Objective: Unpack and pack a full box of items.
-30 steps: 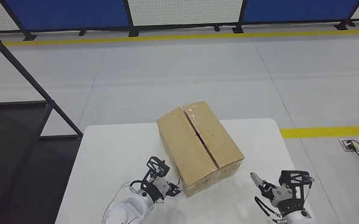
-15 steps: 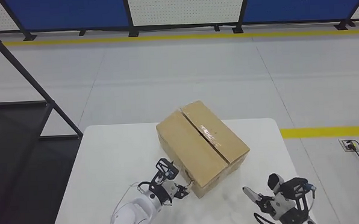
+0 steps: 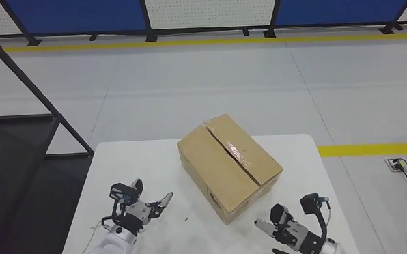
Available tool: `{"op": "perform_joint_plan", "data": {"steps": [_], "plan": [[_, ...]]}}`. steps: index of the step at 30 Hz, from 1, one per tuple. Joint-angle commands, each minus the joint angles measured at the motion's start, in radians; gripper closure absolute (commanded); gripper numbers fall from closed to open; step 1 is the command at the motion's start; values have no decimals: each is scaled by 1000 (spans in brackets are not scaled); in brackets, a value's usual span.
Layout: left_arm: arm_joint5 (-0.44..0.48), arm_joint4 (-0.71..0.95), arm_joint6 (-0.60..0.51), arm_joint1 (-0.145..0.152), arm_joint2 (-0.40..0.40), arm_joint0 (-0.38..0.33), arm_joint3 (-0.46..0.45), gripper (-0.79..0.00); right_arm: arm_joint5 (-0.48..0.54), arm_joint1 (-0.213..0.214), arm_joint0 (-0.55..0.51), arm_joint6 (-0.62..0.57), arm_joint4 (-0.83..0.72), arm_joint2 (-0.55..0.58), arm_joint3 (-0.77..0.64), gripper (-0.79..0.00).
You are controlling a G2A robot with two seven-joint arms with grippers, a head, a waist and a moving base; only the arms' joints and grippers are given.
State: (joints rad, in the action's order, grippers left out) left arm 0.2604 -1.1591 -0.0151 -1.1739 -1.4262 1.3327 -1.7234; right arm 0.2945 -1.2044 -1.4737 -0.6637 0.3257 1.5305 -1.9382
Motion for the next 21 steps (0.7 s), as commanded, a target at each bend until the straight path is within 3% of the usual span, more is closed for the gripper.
{"op": "perform_joint_plan", "data": {"steps": [1, 3, 9, 21], "plan": [[39, 24, 14, 2, -10, 23, -20, -785, -58, 1, 45, -72, -138, -5, 27, -785], [85, 5, 3, 6, -15, 36, -36, -785, -58, 1, 45, -72, -138, -5, 27, -785], [85, 5, 3, 6, -15, 36, -36, -785, -58, 1, 45, -72, -138, -5, 27, -785], [75, 101, 13, 5, -52, 49, -36, -785, -71, -11, 94, 53, -247, -87, 50, -785]]}}
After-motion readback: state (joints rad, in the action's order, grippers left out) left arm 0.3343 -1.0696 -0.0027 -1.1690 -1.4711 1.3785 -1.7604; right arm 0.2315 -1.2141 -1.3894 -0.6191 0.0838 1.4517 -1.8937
